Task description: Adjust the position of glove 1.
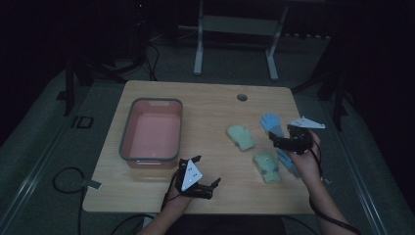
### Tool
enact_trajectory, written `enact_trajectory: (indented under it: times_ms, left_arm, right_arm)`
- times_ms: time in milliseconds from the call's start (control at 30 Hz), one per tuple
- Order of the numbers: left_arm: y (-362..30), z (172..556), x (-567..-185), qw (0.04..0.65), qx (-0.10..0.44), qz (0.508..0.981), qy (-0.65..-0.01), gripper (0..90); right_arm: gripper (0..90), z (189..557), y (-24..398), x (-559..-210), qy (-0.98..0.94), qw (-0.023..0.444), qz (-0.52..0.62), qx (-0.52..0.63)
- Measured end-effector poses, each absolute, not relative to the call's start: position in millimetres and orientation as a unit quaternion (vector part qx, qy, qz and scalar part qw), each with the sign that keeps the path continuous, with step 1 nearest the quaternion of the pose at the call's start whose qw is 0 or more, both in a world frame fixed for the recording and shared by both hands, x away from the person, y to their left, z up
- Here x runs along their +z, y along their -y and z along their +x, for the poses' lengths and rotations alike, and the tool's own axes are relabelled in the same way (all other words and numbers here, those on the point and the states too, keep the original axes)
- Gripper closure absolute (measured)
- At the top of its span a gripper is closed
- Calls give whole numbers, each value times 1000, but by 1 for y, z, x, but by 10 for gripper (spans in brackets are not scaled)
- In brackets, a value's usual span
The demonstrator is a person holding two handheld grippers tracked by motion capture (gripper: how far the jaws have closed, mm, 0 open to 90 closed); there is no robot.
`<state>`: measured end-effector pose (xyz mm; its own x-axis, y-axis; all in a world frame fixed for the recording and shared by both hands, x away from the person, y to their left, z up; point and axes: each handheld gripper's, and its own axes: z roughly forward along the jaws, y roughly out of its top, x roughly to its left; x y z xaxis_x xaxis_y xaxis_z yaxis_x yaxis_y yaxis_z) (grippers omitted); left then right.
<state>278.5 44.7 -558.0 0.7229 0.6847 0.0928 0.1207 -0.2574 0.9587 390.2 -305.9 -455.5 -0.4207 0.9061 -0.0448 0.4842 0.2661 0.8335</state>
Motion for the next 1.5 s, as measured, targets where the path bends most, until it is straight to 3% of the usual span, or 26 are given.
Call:
enact_trajectory:
  times_ms: [567, 633, 933, 1500]
  left_arm:
    - [-44, 278, -558, 547, 257, 751, -266, 1]
    - [-44, 278, -558, 547, 257, 751, -265, 0]
    - [-44, 278, -558, 548, 257, 751, -264, 0]
    - [-45, 278, -558, 549, 256, 750, -265, 1]
  right_arm:
    - [378, 420, 265, -453, -779, 234, 405, 418]
    - [453, 428, 256, -458, -793, 223, 392, 410]
    - [590, 447, 236, -481, -835, 183, 347, 387]
    - [630, 485, 217, -537, -873, 144, 339, 320]
